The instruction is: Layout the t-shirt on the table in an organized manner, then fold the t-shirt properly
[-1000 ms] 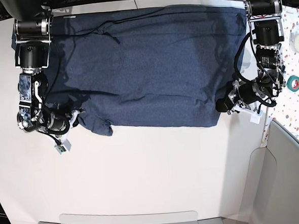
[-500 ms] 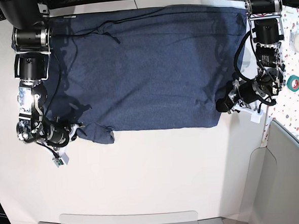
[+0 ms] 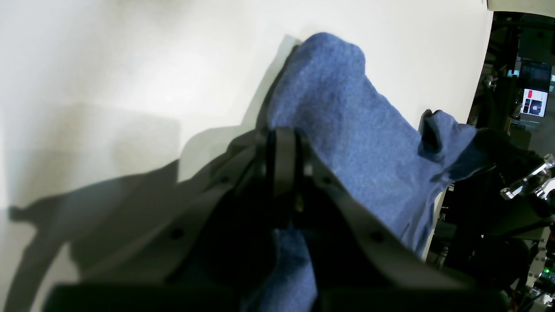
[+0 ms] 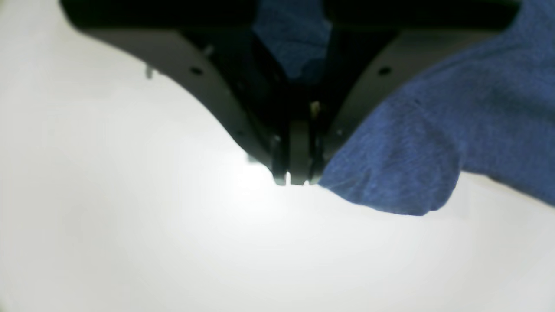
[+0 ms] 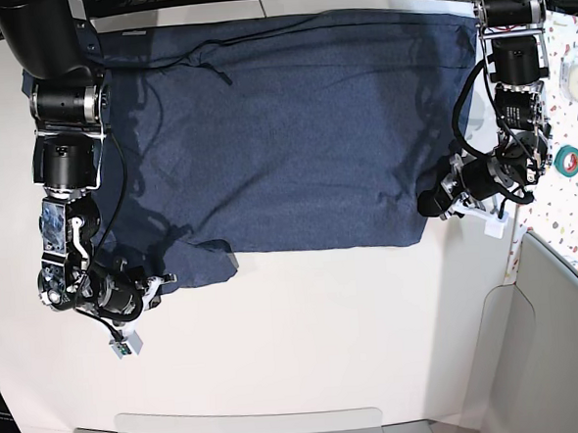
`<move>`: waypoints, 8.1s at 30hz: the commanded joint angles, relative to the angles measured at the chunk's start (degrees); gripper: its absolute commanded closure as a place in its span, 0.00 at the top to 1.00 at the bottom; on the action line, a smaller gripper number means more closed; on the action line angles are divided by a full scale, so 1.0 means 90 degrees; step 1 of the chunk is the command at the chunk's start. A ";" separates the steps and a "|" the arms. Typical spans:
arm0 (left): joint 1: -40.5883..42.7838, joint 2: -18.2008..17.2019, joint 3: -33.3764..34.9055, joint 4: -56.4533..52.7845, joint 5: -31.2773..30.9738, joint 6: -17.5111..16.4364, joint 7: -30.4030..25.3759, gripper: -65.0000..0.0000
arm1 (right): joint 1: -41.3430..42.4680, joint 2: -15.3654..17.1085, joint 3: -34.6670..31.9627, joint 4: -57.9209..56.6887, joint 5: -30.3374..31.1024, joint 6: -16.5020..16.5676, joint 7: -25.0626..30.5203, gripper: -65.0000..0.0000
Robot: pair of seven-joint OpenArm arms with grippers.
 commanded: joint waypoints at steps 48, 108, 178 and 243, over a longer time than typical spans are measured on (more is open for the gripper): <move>0.0100 -0.0038 -0.0013 -0.0071 0.0211 0.0134 0.0022 0.00 | -0.0340 0.1782 -0.1377 0.1204 0.0059 0.1148 0.0101 0.71; 0.0100 -0.0048 -0.0013 -0.0071 0.0230 0.0134 0.0022 0.00 | -0.0369 0.1948 -0.2510 0.1096 -0.1700 0.1148 0.0716 0.70; 0.1907 -0.0233 -0.1557 0.3963 0.0211 0.0085 0.0354 0.00 | -0.3827 0.0424 0.2228 0.5502 -0.1690 0.1148 -0.0476 0.00; 0.4242 -0.0058 -0.2065 0.4940 0.0230 0.0124 0.0363 0.04 | -0.5879 -0.0201 0.2677 0.6234 -0.1231 0.1148 -0.0495 0.28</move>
